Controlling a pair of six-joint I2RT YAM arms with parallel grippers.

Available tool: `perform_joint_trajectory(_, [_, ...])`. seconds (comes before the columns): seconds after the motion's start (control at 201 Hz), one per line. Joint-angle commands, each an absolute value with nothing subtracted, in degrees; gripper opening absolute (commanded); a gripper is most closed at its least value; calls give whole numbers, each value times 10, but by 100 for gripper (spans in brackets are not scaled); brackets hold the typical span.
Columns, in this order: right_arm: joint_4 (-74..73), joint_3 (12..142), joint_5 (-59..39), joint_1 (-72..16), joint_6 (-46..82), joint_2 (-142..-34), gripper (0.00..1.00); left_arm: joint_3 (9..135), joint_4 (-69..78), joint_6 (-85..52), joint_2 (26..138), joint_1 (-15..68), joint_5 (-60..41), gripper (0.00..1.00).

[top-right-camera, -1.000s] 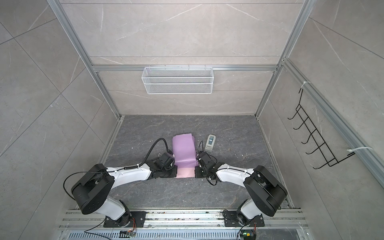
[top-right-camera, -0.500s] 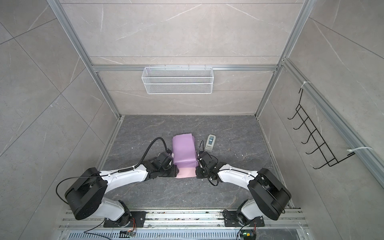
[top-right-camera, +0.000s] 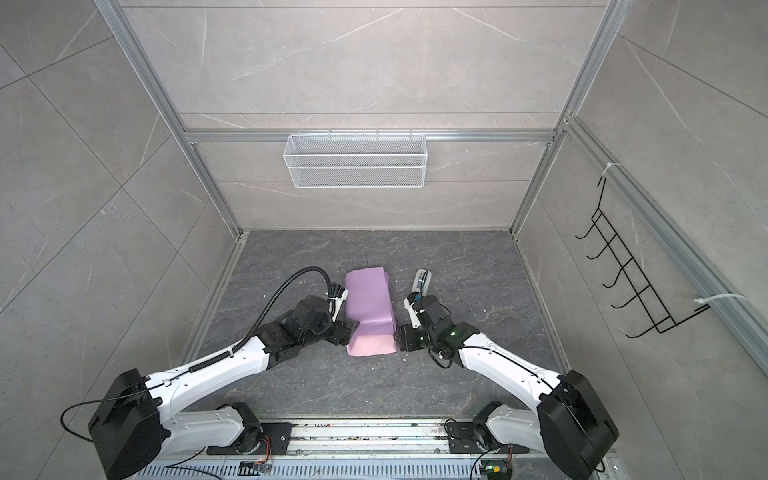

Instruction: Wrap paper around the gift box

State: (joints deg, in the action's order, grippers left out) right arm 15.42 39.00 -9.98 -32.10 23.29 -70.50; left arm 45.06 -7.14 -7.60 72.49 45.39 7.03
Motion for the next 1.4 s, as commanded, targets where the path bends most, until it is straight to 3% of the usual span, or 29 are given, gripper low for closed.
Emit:
perform_joint_trajectory(0.0, [128, 386, -147, -277, 242, -711, 68, 503, -43, 105, 765, 455, 70, 89])
perform_joint_trajectory(0.159, [112, 382, -146, -267, 239, -729, 68, 523, -26, 236, 822, 456, 36, 98])
perform_joint_trajectory(0.344, [102, 368, -134, -262, 245, -738, 68, 540, -18, 328, 867, 455, 5, 99])
perform_joint_trajectory(1.06, [90, 373, -146, -261, 262, -759, 68, 578, -25, 439, 963, 452, 5, 82])
perform_joint_trajectory(1.394, [37, 391, -138, -261, 276, -816, 65, 560, -19, 445, 976, 452, 12, 80])
